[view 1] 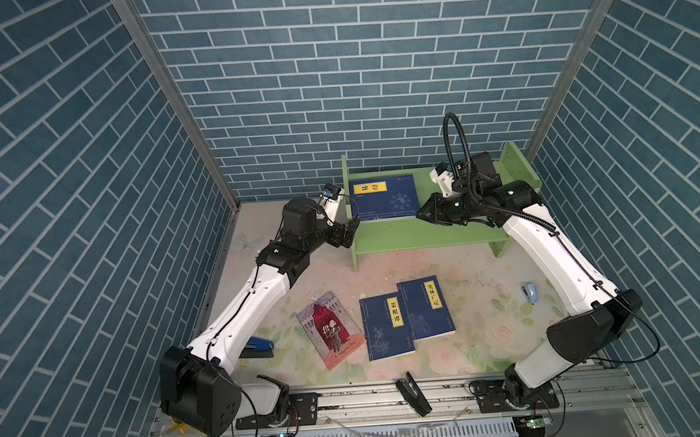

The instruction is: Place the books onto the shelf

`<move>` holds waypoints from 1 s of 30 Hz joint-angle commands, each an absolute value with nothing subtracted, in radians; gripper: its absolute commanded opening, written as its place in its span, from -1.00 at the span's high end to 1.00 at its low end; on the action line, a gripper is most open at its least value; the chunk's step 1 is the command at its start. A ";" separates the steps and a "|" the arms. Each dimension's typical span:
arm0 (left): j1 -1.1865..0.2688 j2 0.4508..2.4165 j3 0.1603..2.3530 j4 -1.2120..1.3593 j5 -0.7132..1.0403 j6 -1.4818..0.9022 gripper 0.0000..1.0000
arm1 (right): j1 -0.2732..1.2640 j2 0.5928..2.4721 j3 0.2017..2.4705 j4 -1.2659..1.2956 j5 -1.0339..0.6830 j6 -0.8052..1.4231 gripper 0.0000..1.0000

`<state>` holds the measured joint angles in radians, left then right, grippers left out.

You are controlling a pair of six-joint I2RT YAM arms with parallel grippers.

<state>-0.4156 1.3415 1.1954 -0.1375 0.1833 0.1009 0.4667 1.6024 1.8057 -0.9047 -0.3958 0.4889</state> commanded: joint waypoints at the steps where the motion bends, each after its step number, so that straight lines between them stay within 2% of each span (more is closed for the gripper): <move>1: -0.414 1.346 1.227 -0.124 0.180 0.094 -0.99 | 0.474 1.636 1.840 -0.917 -0.423 0.459 0.69; 4: -0.415 1.346 1.229 -0.124 0.179 0.094 -0.99 | 0.475 1.653 1.854 -0.922 -0.425 0.456 0.76; 17: -0.414 1.348 1.222 -0.116 0.166 0.101 -0.99 | 0.476 1.698 1.908 -0.953 -0.419 0.439 0.75; 23: -0.410 1.346 1.226 -0.113 0.112 0.106 -0.99 | 0.476 1.663 1.885 -0.944 -0.423 0.442 0.62; 30: -0.404 1.328 1.223 -0.138 0.117 0.088 -0.99 | 0.476 1.572 1.818 -0.906 -0.413 0.456 0.36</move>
